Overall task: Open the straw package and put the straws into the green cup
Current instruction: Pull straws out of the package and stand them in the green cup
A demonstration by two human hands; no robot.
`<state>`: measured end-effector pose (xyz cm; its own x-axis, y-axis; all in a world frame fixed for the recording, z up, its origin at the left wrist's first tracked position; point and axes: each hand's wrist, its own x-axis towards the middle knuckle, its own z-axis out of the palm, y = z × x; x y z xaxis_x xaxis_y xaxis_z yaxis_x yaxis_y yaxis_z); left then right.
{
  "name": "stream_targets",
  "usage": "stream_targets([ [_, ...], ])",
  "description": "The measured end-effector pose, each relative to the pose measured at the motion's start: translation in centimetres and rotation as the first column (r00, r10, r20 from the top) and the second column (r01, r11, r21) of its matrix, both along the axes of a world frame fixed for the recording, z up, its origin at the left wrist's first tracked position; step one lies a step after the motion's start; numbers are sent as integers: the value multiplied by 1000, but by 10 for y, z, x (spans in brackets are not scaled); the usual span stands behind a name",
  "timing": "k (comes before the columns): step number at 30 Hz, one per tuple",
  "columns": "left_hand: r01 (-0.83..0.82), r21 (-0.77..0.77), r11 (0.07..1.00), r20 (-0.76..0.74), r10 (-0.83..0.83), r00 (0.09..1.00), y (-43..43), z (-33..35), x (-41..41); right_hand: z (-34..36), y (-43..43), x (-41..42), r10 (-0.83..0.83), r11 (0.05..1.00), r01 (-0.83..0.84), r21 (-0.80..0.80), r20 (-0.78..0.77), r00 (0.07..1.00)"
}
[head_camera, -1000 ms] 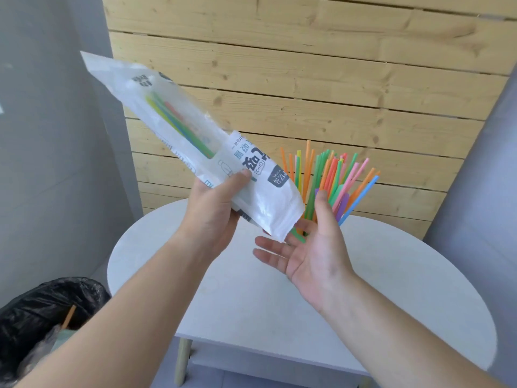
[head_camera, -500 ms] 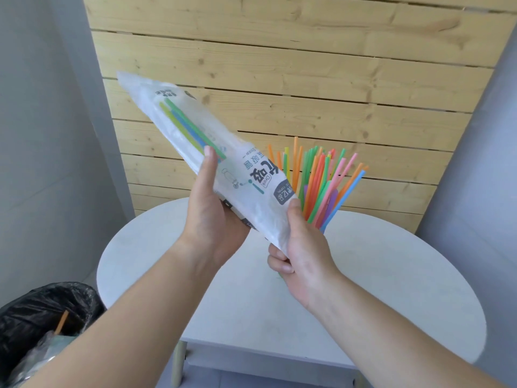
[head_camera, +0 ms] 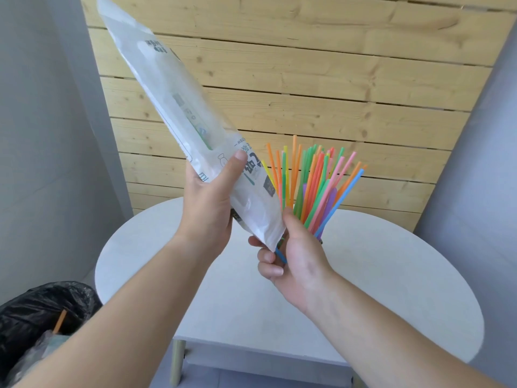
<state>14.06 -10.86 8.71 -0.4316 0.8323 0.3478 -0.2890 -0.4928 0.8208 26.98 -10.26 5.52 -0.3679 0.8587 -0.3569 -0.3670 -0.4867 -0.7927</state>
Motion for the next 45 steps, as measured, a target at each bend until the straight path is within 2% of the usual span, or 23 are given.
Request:
stream_targets([
  [10,-43,61,997,27,42,999,1,4,-3,4,6,6,65,997,-65,-48,-12,998],
  [19,-40,114,993,23,38,999,2,12,-14,3,7,8,86,988,-99,-119,-110,990],
  [24,-77,114,990,134,61,989,3,11,-33,6,10,11,31,998,-35,-47,-83,996],
  [30,-42,1,999,329,39,944,1,5,-42,10,9,13,-14,996,18,82,-55,998],
  [34,52,6,999,396,-50,917,2,-1,-49,18,14,20,-62,977,62,202,-8,998],
  [41,83,28,996,518,-86,851,4,-15,-62,35,20,43,-130,937,107,333,46,991],
  [45,80,19,997,605,-75,792,8,-22,-69,45,17,58,-183,892,101,441,148,972],
])
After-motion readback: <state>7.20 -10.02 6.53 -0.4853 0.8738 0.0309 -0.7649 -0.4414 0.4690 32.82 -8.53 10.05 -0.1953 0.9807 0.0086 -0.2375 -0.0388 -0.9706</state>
